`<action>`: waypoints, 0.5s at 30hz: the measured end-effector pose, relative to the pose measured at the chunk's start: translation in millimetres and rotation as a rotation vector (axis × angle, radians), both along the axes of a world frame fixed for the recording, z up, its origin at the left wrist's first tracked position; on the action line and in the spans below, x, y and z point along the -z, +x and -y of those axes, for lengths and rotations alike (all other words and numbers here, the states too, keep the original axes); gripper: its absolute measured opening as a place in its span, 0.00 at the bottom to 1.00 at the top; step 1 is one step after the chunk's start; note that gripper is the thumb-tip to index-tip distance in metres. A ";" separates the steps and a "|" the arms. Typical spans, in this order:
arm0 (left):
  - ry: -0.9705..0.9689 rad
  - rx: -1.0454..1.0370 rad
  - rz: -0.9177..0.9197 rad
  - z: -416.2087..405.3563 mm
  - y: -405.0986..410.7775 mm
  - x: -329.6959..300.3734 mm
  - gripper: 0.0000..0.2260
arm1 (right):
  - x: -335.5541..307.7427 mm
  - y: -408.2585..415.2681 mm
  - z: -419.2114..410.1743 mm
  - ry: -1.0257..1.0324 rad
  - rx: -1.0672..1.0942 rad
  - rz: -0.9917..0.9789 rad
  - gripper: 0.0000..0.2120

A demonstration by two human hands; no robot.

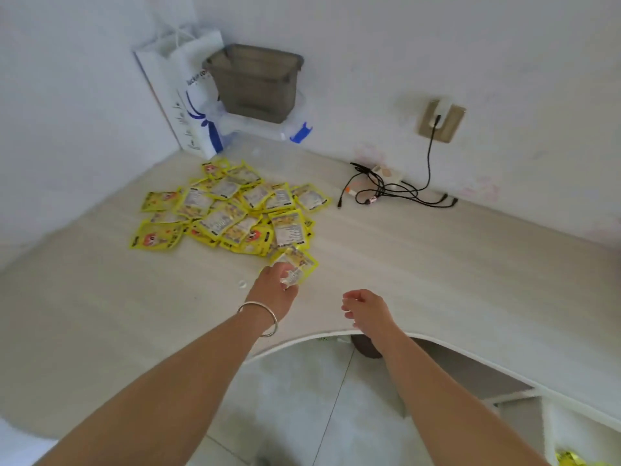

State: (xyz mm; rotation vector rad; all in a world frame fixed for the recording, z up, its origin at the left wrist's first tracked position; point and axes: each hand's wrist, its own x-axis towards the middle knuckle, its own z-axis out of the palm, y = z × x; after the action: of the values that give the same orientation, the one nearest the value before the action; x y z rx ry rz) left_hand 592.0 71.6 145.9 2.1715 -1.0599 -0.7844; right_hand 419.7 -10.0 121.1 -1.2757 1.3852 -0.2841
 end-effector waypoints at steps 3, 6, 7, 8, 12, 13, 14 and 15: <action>0.011 -0.050 -0.002 -15.7 53.1 1.5 0.18 | 1.8 50.4 -3.3 -0.008 -0.024 -0.022 0.05; 0.021 -0.114 -0.001 -23.5 98.4 4.9 0.17 | 2.2 94.1 -3.0 -0.020 -0.043 -0.023 0.05; 0.029 -0.143 -0.006 -24.6 110.5 6.0 0.17 | 2.5 107.3 -2.6 -0.022 -0.060 -0.029 0.05; 0.036 -0.171 -0.017 -25.5 121.4 7.9 0.17 | 2.8 120.7 -1.9 -0.024 -0.081 -0.039 0.05; 0.052 -0.226 -0.043 -18.8 158.8 19.0 0.17 | 7.0 169.6 10.4 -0.048 -0.141 -0.059 0.05; 0.054 -0.238 -0.041 -14.5 167.4 21.8 0.17 | 8.4 180.1 15.6 -0.062 -0.157 -0.069 0.05; 0.057 -0.255 -0.041 -9.6 175.7 24.4 0.17 | 9.1 189.9 21.3 -0.082 -0.184 -0.086 0.05; 0.061 -0.273 -0.043 -4.4 183.2 26.8 0.17 | 9.3 199.0 27.2 -0.107 -0.226 -0.117 0.06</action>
State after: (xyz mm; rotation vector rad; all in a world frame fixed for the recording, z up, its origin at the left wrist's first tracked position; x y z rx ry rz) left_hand 775.1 76.0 119.2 2.2773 -0.7056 -0.7412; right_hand 618.7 -37.2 111.8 -1.5438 1.3225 -0.1313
